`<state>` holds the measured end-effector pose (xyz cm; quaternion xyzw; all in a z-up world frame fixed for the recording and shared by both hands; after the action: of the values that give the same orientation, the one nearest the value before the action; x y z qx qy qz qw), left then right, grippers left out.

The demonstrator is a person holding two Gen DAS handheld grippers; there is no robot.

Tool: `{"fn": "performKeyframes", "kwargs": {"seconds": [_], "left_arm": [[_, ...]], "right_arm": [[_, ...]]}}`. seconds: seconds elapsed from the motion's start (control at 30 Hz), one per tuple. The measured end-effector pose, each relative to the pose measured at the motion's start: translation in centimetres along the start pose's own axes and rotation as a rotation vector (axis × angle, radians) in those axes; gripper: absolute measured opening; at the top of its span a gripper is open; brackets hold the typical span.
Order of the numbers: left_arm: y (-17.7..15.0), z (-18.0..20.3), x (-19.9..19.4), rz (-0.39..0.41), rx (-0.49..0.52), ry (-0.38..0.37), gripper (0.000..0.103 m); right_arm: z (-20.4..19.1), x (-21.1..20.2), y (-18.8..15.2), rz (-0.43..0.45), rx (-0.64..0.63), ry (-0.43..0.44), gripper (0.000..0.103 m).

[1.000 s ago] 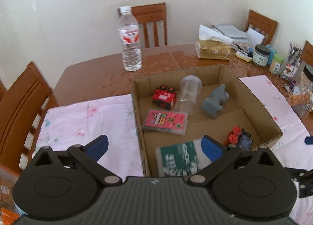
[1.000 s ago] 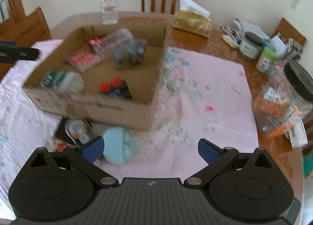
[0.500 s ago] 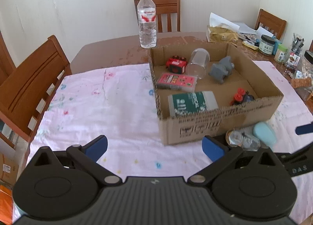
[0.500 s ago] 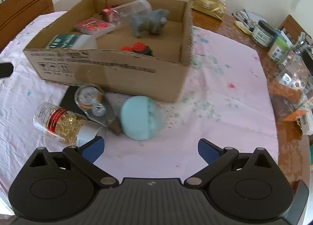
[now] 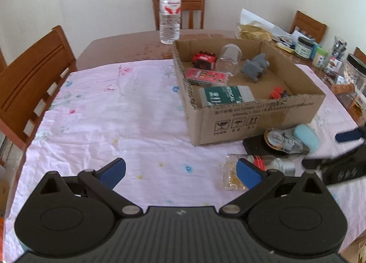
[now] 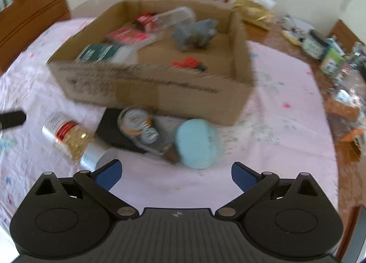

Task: Organize rigid objects
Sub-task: 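Move the left tool to the gold capsule jar while the right tool approaches the light blue round case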

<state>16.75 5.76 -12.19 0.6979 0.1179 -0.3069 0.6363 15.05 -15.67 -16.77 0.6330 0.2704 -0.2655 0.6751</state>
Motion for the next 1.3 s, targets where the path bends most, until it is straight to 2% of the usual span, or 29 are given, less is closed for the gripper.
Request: {"fn": "performKeyframes", "kwargs": {"seconds": [0.13, 0.27, 0.37, 0.53, 0.67, 0.9, 1.03, 1.3], "left_arm": [[-0.2, 0.6, 0.1, -0.009, -0.006, -0.008, 0.102], [-0.2, 1.4, 0.0, -0.007, 0.002, -0.006, 0.102], [0.0, 2.0, 0.1, -0.018, -0.001, 0.022, 0.102], [0.2, 3.5, 0.1, -0.036, -0.012, 0.024, 0.102], [0.1, 4.9, 0.1, -0.047, -0.012, 0.020, 0.102], [-0.5, 6.9, 0.6, -0.078, -0.005, 0.020, 0.102], [-1.3, 7.6, 0.8, -0.102, 0.001, 0.041, 0.102], [-4.0, 8.3, 2.4, -0.176, -0.031, 0.062, 0.102]], "right_arm": [[2.4, 0.0, 0.9, 0.035, 0.058, -0.039, 0.103], [4.0, 2.1, 1.6, 0.040, 0.119, -0.021, 0.103], [4.5, 3.9, 1.7, 0.033, 0.109, -0.027, 0.103], [5.2, 5.9, 1.2, 0.007, 0.099, 0.004, 0.103], [5.9, 6.1, 0.9, 0.016, 0.076, 0.025, 0.103], [8.6, 6.3, -0.3, -0.029, 0.027, 0.009, 0.103], [8.9, 5.5, -0.9, -0.039, 0.003, 0.098, 0.103], [8.6, 5.2, -1.3, -0.019, -0.136, 0.190, 0.103]]}}
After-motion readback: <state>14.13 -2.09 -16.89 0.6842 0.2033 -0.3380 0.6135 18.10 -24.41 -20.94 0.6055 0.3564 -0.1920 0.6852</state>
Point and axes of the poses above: each gripper's, at about its wrist camera, not at the fingertips, and x roughly the way its jaws point, z to its right, y to its top, the point moved 6 cm from there along x, roughly the way its jaws point, and after that the axes turned 13 degrees about z, right-handed, at the moved point
